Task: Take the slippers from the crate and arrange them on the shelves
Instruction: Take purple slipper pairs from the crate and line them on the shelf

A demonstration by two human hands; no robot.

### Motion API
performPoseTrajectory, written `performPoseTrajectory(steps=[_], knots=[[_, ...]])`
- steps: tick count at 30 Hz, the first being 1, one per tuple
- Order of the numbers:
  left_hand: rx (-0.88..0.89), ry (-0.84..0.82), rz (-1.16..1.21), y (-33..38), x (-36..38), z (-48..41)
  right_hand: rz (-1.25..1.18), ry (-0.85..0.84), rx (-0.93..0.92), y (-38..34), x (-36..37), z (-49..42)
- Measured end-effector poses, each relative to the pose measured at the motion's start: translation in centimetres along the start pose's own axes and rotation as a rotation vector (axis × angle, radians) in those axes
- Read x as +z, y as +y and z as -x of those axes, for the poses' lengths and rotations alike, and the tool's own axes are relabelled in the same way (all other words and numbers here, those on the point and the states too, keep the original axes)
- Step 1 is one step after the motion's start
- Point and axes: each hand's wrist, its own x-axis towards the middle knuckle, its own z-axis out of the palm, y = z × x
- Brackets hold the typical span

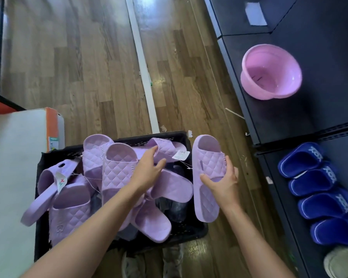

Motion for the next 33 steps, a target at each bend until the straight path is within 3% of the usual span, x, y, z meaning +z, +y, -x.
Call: performPoseTrajectory(steps=[5,8,11,17,22,29,33], knots=[[-0.219,-0.027,0.009,-1.4,0.8,-5.0,0.009,0.025,0.032,2.4,0.9,-0.6],[-0.218,-0.095,0.009,-2.2,1.8,-6.8,-0.017,0.008,0.042,3.7,1.7,-1.0],[-0.219,-0.035,0.168,-2.3,2.4,-7.1,-0.066,-0.002,0.063,4.5,2.4,-1.4],[-0.045,-0.001,0.332,-3.4,2.0,-5.3,-0.175,0.001,0.113,5.1,2.0,-2.1],[0.13,-0.048,0.429,0.3,2.2,-3.7,-0.252,0.055,0.118,4.4,0.7,-2.1],[0.152,0.064,0.329,4.0,2.4,1.2,-0.377,0.12,0.073,2.0,-2.0,-0.3],[0.144,0.081,0.388,5.2,2.9,5.3,-0.42,0.054,0.099,1.0,-2.9,0.7]])
